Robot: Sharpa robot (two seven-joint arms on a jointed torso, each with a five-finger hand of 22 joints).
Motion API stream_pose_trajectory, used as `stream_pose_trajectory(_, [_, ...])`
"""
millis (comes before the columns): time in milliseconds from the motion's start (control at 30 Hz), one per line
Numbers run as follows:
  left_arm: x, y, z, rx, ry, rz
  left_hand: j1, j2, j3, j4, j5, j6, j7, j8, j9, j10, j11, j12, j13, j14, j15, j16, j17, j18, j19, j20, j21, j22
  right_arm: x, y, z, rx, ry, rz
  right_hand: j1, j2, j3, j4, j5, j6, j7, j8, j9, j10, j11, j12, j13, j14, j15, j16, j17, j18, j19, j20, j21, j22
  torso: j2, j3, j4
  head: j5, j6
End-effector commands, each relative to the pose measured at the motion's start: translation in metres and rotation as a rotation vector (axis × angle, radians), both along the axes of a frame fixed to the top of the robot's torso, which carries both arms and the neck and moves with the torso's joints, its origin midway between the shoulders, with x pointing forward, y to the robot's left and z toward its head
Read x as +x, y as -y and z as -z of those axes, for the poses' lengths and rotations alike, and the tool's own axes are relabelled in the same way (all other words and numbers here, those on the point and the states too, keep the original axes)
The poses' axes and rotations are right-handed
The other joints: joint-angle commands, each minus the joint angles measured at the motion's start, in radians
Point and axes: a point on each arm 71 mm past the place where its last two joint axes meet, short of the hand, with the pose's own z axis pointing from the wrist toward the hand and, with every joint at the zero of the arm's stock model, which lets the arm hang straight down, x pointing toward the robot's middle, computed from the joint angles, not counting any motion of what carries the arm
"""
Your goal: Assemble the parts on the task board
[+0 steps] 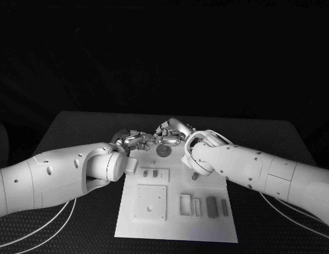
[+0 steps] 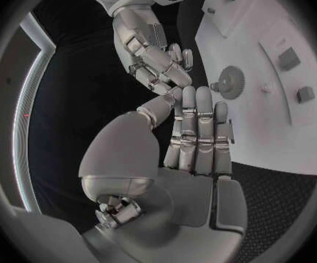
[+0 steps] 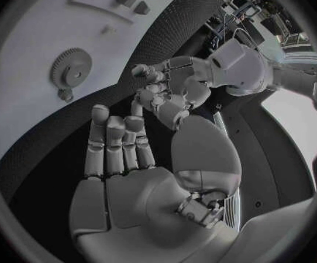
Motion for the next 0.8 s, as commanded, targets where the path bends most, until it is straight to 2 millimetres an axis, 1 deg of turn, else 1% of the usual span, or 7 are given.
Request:
stream_pose_trajectory(33, [-0.0007, 0.003, -0.002, -0.009, 0.014, 0.008, 0.004, -0.006, -0.001, 0.001, -0.001, 0.004, 0.001, 0.001, 0.001, 0.006, 0.002, -0.003, 0.002, 0.007, 0.001, -0.007, 0.003, -0.015, 0.006, -0.024, -0.007, -0.002, -0.0023, -0.0042, -0.0006, 0.004, -0.002, -0.025, -0.002, 0.01, 0.007, -0.001, 0.007, 0.015, 0.006, 0.003, 0.002, 0.008, 0.0, -0.004, 0.001, -0.001, -0.008, 0.002, -0.002, 0.006, 0.008, 0.0, 0.0, 0.002, 0.0, -0.0002, 0.0006, -0.001, 0.001])
stream_pose_trajectory(267, [-0.001, 0.0029, -0.002, -0.014, 0.014, 0.012, -0.004, -0.007, -0.004, 0.002, 0.001, 0.0, 0.004, -0.002, -0.002, 0.003, 0.004, -0.008, 0.005, 0.005, 0.004, -0.016, 0.013, -0.015, 0.005, -0.021, -0.011, -0.002, -0.0015, -0.0027, -0.0001, 0.001, -0.003, -0.023, -0.002, 0.01, 0.007, -0.001, 0.008, 0.015, 0.006, 0.003, 0.003, 0.008, 0.0, -0.004, 0.001, -0.001, -0.008, 0.002, -0.002, 0.006, 0.008, 0.0, 0.0, 0.002, 0.0, -0.0005, 0.0019, 0.0, 0.0])
stream_pose_trajectory(533, [-0.0008, 0.0017, -0.0023, -0.014, 0.018, 0.009, -0.003, -0.006, -0.004, 0.001, 0.001, 0.003, 0.003, -0.001, -0.002, 0.006, 0.002, -0.008, 0.008, 0.008, 0.003, -0.019, 0.02, -0.015, 0.006, -0.022, -0.012, -0.002, -0.001, -0.002, 0.0003, -0.001, -0.006, -0.022, -0.002, 0.011, 0.007, -0.002, 0.008, 0.015, 0.006, 0.003, 0.003, 0.008, 0.0, -0.004, 0.001, -0.001, -0.008, 0.002, -0.002, 0.006, 0.008, 0.0, 0.0, 0.002, 0.0, 0.0003, 0.0006, 0.0, 0.0])
stream_pose_trajectory(800, [-0.0009, 0.0009, -0.0025, -0.017, 0.021, 0.009, -0.006, -0.007, -0.006, 0.002, 0.001, 0.002, 0.003, -0.002, -0.003, 0.005, 0.003, -0.01, 0.009, 0.009, 0.003, -0.022, 0.024, -0.015, 0.006, -0.022, -0.013, -0.002, 0.0003, 0.0008, 0.0009, -0.005, -0.006, -0.016, -0.001, 0.011, 0.007, -0.002, 0.007, 0.015, 0.005, 0.003, 0.003, 0.008, 0.0, -0.004, 0.001, -0.001, -0.008, 0.002, -0.002, 0.006, 0.008, 0.0, 0.0, 0.002, -0.001, -0.0005, 0.0012, 0.0, -0.001])
